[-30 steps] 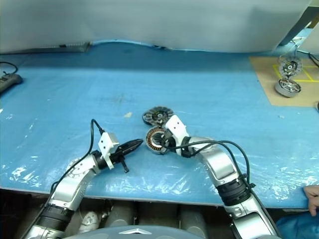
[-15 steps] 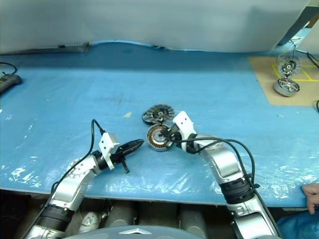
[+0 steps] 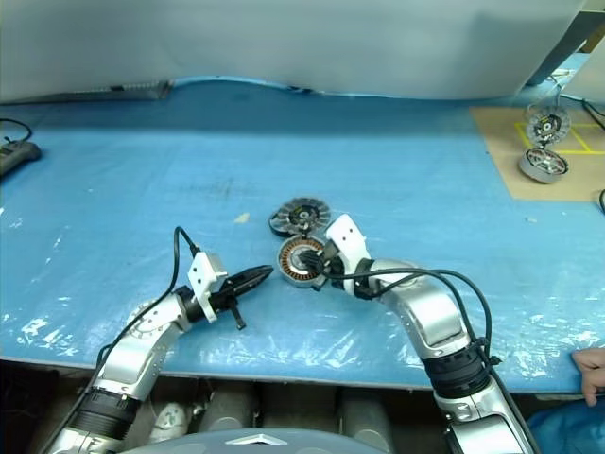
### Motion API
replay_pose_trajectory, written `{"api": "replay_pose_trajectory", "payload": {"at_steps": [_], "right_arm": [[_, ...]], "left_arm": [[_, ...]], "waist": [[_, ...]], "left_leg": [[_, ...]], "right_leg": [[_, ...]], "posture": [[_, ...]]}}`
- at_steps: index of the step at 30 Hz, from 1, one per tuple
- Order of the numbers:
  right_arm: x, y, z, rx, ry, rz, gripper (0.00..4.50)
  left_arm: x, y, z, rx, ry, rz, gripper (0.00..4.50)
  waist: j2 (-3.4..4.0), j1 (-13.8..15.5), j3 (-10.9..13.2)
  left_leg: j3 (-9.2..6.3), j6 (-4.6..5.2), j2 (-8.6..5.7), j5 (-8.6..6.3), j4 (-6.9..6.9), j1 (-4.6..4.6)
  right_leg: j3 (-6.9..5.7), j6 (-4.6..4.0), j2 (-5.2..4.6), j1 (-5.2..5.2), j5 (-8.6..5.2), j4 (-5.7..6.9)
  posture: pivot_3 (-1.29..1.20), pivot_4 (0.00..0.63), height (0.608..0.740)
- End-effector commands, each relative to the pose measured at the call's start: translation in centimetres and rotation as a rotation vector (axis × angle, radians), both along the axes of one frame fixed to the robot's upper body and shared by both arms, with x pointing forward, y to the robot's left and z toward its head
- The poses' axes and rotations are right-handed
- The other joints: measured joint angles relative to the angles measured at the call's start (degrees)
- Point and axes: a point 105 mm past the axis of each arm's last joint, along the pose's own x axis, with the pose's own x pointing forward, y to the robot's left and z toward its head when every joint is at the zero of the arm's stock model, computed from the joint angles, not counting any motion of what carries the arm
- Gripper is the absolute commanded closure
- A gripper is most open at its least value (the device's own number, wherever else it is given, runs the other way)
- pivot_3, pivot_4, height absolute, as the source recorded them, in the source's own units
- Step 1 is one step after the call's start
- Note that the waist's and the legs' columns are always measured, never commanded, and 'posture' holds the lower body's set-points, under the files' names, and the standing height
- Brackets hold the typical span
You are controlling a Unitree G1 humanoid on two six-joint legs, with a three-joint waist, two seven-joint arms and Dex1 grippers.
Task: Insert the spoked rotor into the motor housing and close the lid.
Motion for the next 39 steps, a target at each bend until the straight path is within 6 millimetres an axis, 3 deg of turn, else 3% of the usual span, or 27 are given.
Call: {"api": "replay_pose_trajectory", "payload": {"at_steps": [1, 11, 18, 22, 29, 32, 39], "right_arm": [[0.5, 0.1, -0.4, -0.025, -0.023, -0.018, 4.47], [1.1, 0.0, -0.8, -0.085, -0.039, -0.038, 4.47], [-0.9, 0.4, 2.1, 0.055, -0.044, 0.072, 4.47], [-1.1, -1.1, 2.9, 0.119, -0.037, 0.041, 4.47], [-1.6, -3.6, 2.6, 0.163, -0.104, 0.000, 4.47], [-1.5, -4.6, 1.5, 0.144, -0.105, -0.045, 4.47], [-1.7, -5.2, 0.3, 0.129, -0.108, -0.086, 4.47]], "left_arm": [[-0.1, -0.3, 1.1, -0.013, -0.036, -0.022, 4.50], [0.0, -0.3, 1.1, -0.010, -0.038, -0.022, 4.50], [0.4, 0.4, 1.4, -0.019, -0.046, 0.022, 4.50], [2.4, 2.1, 2.6, -0.044, -0.050, 0.152, 4.50], [6.9, 4.4, 3.7, 0.019, -0.013, 0.300, 4.50], [8.7, 4.5, 4.4, 0.018, 0.048, 0.266, 4.50], [10.7, 4.9, 4.2, 0.086, 0.223, 0.093, 4.50]], "waist": [[0.00, 0.0, 0.0], [0.00, 0.0, 0.0], [0.00, 0.1, 0.0], [0.00, 0.2, 0.0], [0.00, 0.1, 0.0], [-0.01, 0.2, 0.0], [-0.01, 0.1, 0.0]], "left_leg": [[0.00, 0.00, 0.00, 0.00, 0.01, -0.01], [0.01, 0.00, 0.00, 0.00, 0.01, 0.02], [0.01, 0.00, 0.00, 0.00, 0.00, -0.02], [0.01, 0.00, 0.00, 0.00, 0.00, -0.04], [0.00, 0.00, -0.02, 0.00, 0.12, -0.03], [-0.01, 0.00, -0.01, 0.00, 0.14, -0.10], [-0.01, 0.00, -0.04, 0.01, 0.12, -0.10]], "right_leg": [[0.01, 0.00, -0.01, 0.00, 0.00, 0.00], [0.03, 0.00, 0.00, 0.01, 0.00, 0.01], [0.03, 0.01, 0.00, -0.02, 0.00, 0.00], [0.02, 0.01, 0.00, -0.04, 0.00, 0.01], [0.06, 0.01, 0.00, -0.01, 0.00, 0.02], [0.02, 0.01, 0.01, -0.07, 0.01, 0.05], [0.04, 0.01, 0.02, -0.08, 0.01, 0.05]], "posture": [[0.00, 0.150, 0.740], [0.00, 0.150, 0.740], [0.00, 0.150, 0.740], [0.00, 0.150, 0.740], [0.00, 0.150, 0.740], [0.00, 0.150, 0.740], [0.00, 0.150, 0.740]]}}
